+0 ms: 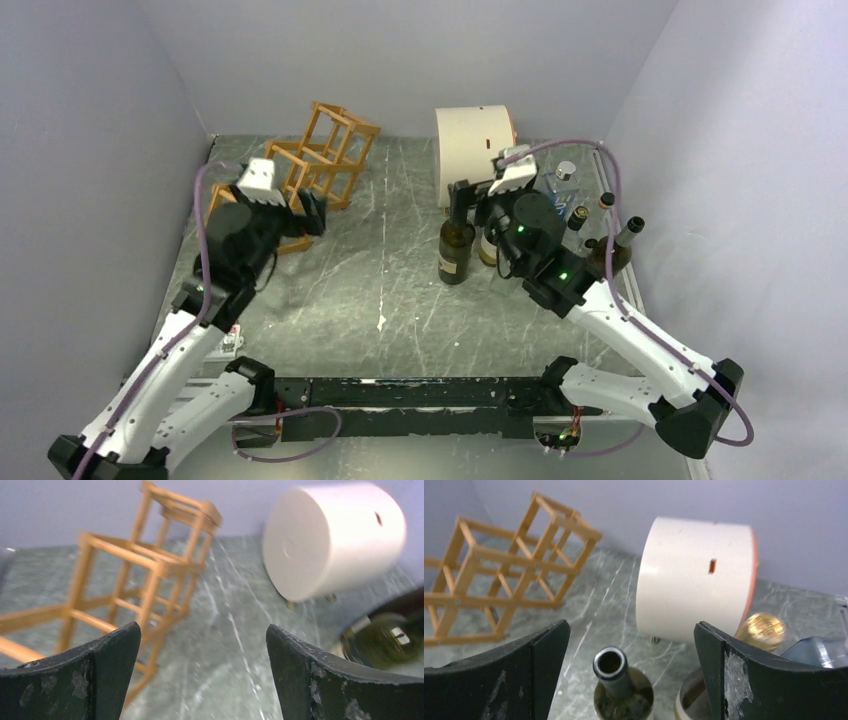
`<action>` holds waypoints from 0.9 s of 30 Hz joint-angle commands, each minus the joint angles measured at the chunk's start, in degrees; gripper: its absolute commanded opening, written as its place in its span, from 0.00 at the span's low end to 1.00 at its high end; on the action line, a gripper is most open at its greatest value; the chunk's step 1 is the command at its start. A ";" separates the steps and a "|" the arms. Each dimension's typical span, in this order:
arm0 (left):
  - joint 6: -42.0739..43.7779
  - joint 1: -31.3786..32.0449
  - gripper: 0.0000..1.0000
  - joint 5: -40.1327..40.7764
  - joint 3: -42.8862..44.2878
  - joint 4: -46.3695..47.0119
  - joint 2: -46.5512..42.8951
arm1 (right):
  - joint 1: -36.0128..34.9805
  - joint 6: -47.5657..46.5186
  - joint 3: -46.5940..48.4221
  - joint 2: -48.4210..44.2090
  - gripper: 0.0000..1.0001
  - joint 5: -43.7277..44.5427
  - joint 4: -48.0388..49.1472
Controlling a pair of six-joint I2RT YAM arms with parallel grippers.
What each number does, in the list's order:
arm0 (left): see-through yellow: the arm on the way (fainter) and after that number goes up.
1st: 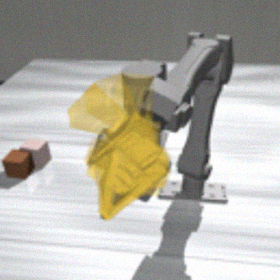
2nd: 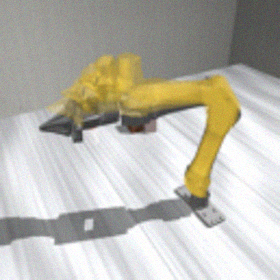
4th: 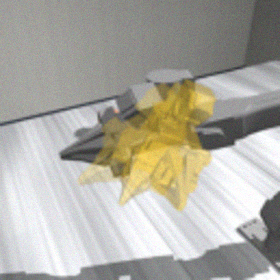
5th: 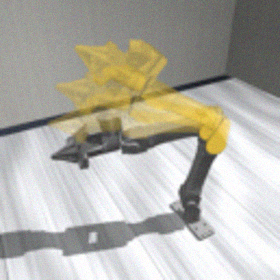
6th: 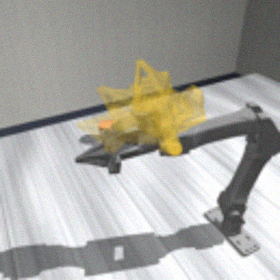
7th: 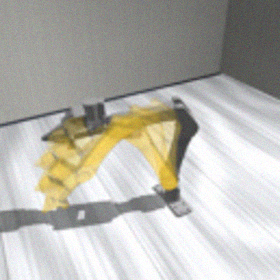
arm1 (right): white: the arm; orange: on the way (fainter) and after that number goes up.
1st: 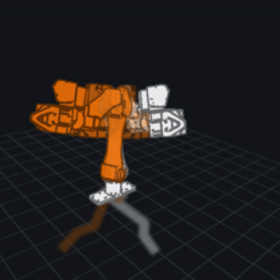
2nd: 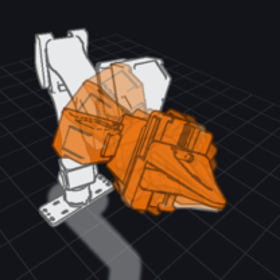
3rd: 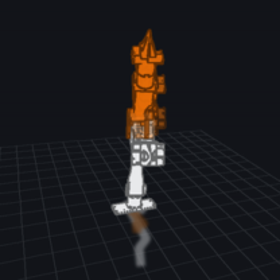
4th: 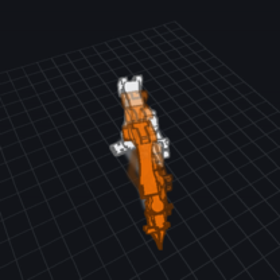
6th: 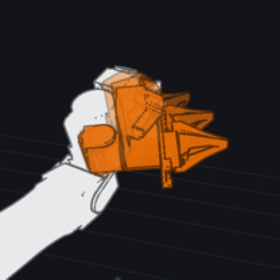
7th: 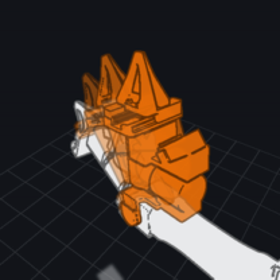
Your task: Take the wine bottle off the wine rack
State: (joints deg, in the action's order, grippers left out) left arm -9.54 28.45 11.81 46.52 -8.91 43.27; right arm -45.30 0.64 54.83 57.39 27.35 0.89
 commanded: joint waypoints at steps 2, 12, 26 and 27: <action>2.62 -15.41 0.99 -14.02 11.18 1.25 3.92 | 5.75 3.04 10.04 -0.32 1.00 -1.63 -10.03; 4.60 -20.71 0.99 -17.04 21.24 -1.25 2.88 | 11.02 4.56 18.63 -10.51 1.00 6.85 -19.60; 4.47 -20.71 0.99 -23.90 19.18 -1.43 -1.37 | 10.97 3.91 20.67 -14.57 1.00 10.49 -24.11; 4.52 -20.71 0.99 -24.12 19.29 -1.71 -1.59 | 10.98 4.00 20.64 -14.63 1.00 10.37 -24.16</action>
State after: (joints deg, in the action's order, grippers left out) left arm -5.74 8.12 -8.84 65.47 -9.72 42.65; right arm -34.54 4.84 74.89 42.65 37.06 -21.80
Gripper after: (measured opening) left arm 0.987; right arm 0.997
